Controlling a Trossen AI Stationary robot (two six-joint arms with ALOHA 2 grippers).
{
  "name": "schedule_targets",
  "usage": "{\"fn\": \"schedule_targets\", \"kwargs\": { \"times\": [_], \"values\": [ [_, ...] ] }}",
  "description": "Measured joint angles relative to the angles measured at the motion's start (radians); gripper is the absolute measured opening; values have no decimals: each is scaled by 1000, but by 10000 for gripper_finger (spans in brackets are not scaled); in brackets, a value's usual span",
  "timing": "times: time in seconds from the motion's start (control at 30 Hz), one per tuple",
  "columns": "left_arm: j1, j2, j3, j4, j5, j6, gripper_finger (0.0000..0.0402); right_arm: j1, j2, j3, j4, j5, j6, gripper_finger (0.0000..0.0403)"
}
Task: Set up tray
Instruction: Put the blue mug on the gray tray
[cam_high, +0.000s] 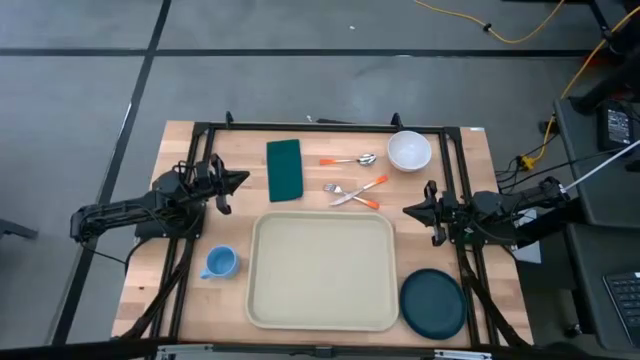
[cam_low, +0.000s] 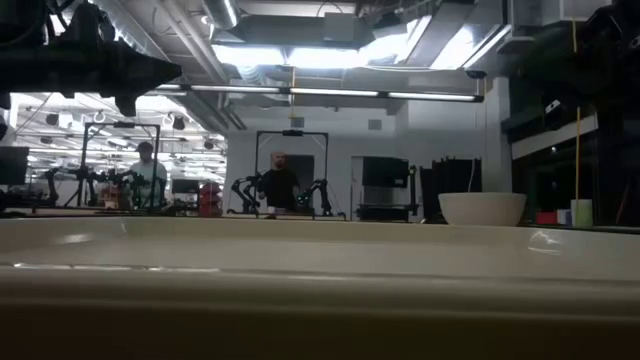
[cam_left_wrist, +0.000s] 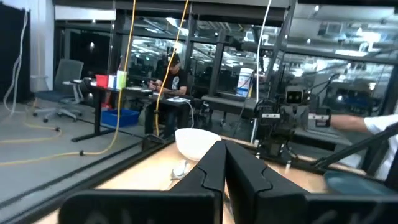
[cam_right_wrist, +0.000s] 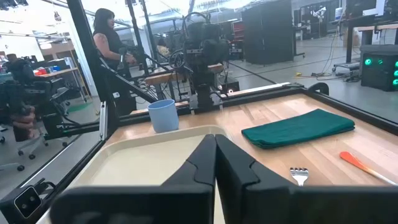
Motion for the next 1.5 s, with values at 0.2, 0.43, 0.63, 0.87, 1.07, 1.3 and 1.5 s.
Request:
{"fn": "schedule_targets", "kwargs": {
  "times": [0.2,0.43,0.63,0.87,1.07,1.3,1.5],
  "values": [
    [-1,1,0,-3,6,-29,4,0,0,0,11,62,4,8],
    [-1,2,0,0,11,-164,4,0,0,0,67,62,7,8],
    [-1,2,0,0,43,-261,4,0,0,0,76,70,54,8],
    [0,2,0,2,-30,-152,4,-1,0,0,167,122,113,8],
    [-16,6,0,370,-51,-56,2,-1,0,0,446,146,-101,4],
    [-17,35,207,494,79,152,2,-1,0,23,871,21,-442,3],
    [-17,304,661,96,209,267,2,-1,112,301,700,19,-526,2]
  ]
}}
